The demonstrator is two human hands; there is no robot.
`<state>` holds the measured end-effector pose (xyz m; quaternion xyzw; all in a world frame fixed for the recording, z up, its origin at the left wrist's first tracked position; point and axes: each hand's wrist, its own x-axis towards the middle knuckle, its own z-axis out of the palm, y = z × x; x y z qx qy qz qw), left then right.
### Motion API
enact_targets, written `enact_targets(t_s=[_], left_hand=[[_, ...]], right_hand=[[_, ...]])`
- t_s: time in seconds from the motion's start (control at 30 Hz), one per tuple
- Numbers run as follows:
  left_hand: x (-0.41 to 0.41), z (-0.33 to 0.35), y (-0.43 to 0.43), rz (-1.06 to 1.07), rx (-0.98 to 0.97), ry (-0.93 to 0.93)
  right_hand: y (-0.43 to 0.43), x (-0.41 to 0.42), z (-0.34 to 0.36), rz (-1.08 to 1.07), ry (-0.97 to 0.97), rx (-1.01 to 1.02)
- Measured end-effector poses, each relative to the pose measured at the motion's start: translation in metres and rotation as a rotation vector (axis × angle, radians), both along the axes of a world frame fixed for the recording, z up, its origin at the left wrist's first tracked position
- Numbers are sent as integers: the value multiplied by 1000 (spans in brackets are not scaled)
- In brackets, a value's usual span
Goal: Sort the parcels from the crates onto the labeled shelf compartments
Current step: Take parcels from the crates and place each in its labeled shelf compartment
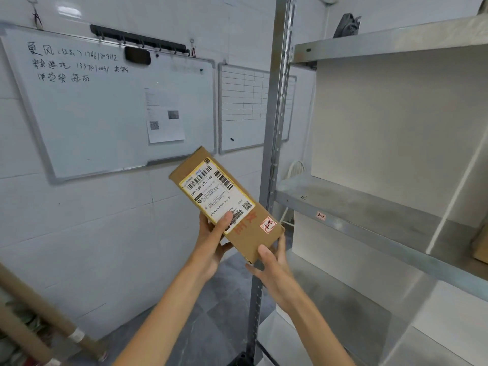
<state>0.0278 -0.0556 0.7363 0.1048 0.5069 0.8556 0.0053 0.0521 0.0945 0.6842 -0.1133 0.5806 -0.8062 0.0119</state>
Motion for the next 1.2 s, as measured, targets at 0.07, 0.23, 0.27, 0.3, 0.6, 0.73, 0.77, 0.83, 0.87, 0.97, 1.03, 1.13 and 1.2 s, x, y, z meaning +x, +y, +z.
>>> enact_targets(t_s=[0.07, 0.23, 0.27, 0.3, 0.6, 0.73, 0.77, 0.83, 0.87, 0.97, 1.03, 1.13, 1.2], left_hand=[[2, 1, 1, 16, -15, 10], [5, 3, 0, 28, -43, -41], [2, 4, -7, 41, -45, -63], [-1, 5, -16, 56, -42, -81], [-10, -8, -56, -116, -129, -44], [1, -22, -19, -13, 261, -117], [5, -26, -9, -14, 295, -139], [12, -35, 5, -31, 305, -147], [15, -41, 10, -44, 305, -144], [19, -59, 18, -130, 305, -168], [19, -70, 17, -191, 248, -174], [16, -75, 7, -235, -33, -118], [13, -70, -2, -199, -192, -104]], right_hand=[[0, 0, 0, 3, -1, 10], [14, -7, 8, -85, 8, -40], [21, -9, 11, -97, 6, -49], [30, -10, 15, -110, 7, -44], [75, -18, 39, -202, 110, 23], [52, -15, 31, -369, 71, -207], [46, -14, 26, -383, 59, -195], [42, -17, 19, -423, 41, -203], [44, -18, 18, -438, 30, -226], [52, -18, 21, -422, 12, -243], [61, -17, 22, -403, 61, -188], [78, -13, 30, -409, 89, -95], [89, -12, 35, -416, 116, -40]])
